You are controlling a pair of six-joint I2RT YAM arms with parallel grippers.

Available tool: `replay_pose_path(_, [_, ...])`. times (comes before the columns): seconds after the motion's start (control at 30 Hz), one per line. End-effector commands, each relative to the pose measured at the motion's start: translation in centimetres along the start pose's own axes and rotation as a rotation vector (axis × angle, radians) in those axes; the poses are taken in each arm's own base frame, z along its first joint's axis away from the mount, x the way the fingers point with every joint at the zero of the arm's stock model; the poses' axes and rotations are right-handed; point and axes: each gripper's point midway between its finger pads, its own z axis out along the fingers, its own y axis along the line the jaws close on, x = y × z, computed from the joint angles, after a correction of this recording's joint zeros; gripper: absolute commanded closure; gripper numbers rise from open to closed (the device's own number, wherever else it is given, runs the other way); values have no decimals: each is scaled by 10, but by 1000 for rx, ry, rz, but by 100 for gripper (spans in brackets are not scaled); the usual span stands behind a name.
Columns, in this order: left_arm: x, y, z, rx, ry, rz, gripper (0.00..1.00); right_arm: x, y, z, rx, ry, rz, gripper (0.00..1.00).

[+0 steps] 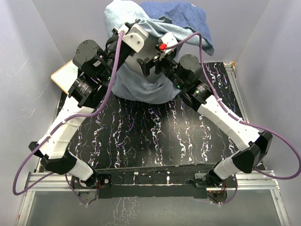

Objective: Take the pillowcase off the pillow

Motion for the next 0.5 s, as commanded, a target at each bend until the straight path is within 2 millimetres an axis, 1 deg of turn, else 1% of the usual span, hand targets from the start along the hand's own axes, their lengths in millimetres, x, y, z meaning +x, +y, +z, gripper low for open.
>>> replay_pose_path(0.0, [-43,24,-11,-37,-113,-52,100,-61,-2,10,-17,-183,-122,2])
replay_pose_path(0.1, [-39,23,-12,-32,-90,-65,100,-68,7,15,-19,-197,-181,2])
replay_pose_path(0.23, [-26,12,-14,0,-37,-106,100,-68,26,16,-70,-227,-210,2])
replay_pose_path(0.3, [-16,3,-17,20,-8,-119,100,-68,38,12,-113,-252,-223,2])
replay_pose_path(0.37, [-12,-1,-20,29,1,-123,100,-69,50,4,-170,-292,-239,2])
replay_pose_path(0.4, [-11,-2,-20,31,4,-124,100,-69,53,1,-188,-307,-254,2])
replay_pose_path(0.47, [-10,-3,-19,34,9,-133,100,-67,54,-2,-190,-315,-278,2])
